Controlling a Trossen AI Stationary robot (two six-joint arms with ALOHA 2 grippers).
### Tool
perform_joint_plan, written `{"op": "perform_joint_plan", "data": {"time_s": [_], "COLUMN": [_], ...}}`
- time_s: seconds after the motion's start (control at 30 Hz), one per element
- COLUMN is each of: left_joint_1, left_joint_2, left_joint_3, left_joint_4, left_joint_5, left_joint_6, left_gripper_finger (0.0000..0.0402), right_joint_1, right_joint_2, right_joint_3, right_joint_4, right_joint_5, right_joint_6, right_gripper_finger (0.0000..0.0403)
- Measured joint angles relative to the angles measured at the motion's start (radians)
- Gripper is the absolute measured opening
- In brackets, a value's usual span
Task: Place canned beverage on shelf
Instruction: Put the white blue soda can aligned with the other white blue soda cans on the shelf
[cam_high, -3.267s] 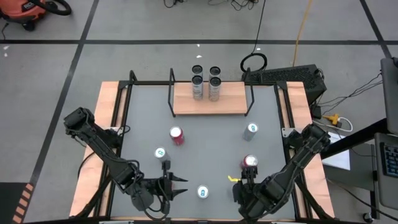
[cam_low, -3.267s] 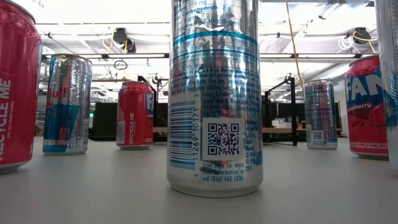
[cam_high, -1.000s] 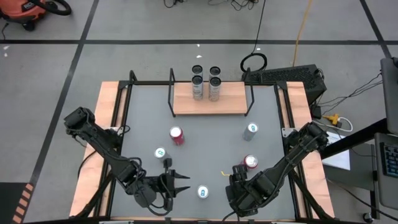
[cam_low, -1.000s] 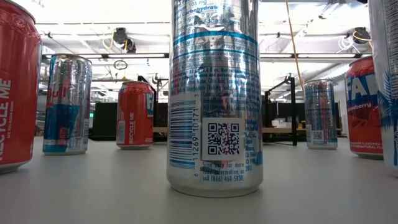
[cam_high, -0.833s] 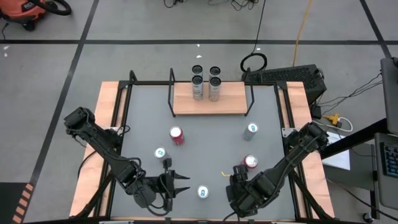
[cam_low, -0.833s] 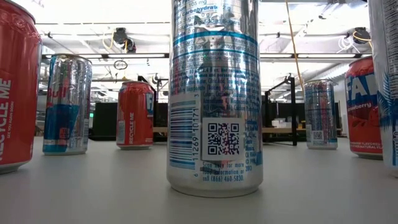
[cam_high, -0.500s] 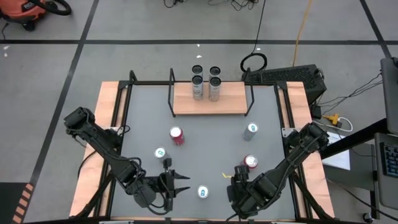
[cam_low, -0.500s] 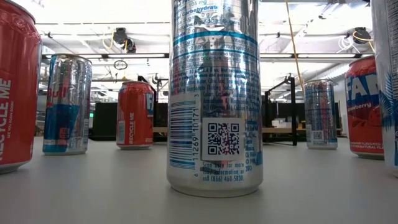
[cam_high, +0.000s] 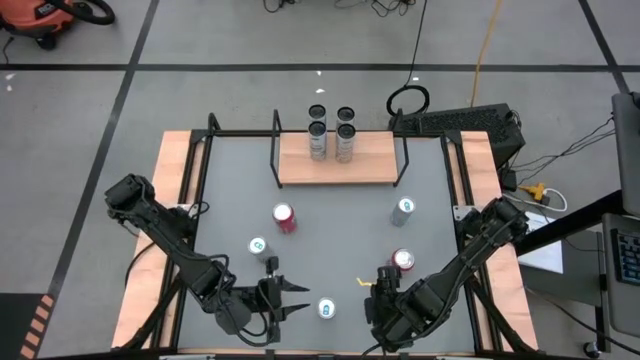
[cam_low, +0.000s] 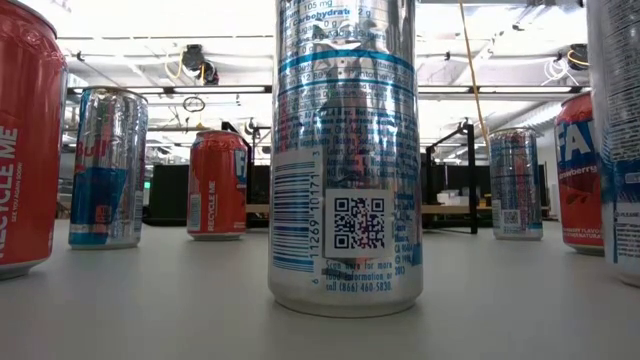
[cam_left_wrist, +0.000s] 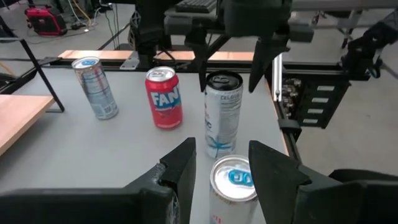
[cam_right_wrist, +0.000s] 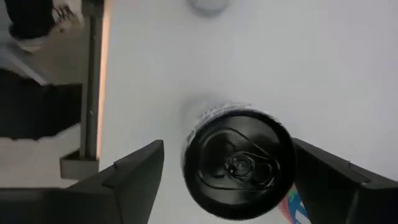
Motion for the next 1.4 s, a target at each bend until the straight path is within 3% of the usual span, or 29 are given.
{"op": "perform_joint_plan", "data": {"time_s": [0.2, 0.43, 0.7, 0.97, 1.07, 1.2, 1.4], "left_joint_1": [0.000, 0.000, 0.007, 0.022, 0.021, 0.025, 0.052], "left_joint_2": [0.046, 0.070, 0.071, 0.071, 0.071, 0.071, 0.073], "left_joint_3": [0.000, 0.000, 0.000, 0.000, 0.000, 0.000, 0.000], "left_joint_4": [0.048, 0.074, 0.087, 0.092, 0.102, 0.174, 0.360], "left_joint_5": [-0.001, -0.001, -0.001, -0.011, -0.044, -0.053, -0.028], "left_joint_6": [0.000, -0.001, 0.005, 0.011, 0.045, 0.128, 0.271], "left_gripper_finger": [0.0143, 0.0143, 0.0143, 0.0152, 0.0181, 0.0249, 0.0351], "right_joint_1": [-0.007, -0.007, -0.008, -0.008, -0.008, -0.009, -0.008], "right_joint_2": [0.054, 0.057, 0.058, 0.058, 0.057, 0.057, 0.046], "right_joint_3": [0.000, 0.001, 0.034, 0.184, 0.257, 0.379, 0.542], "right_joint_4": [-0.001, -0.001, -0.021, -0.120, -0.175, -0.255, -0.298], "right_joint_5": [-0.060, -0.059, -0.061, -0.058, -0.058, -0.045, 0.079], "right_joint_6": [0.026, 0.036, 0.008, -0.017, -0.041, -0.078, -0.190], "right_gripper_finger": [0.0265, 0.0225, 0.0231, 0.0228, 0.0230, 0.0227, 0.0232]}}
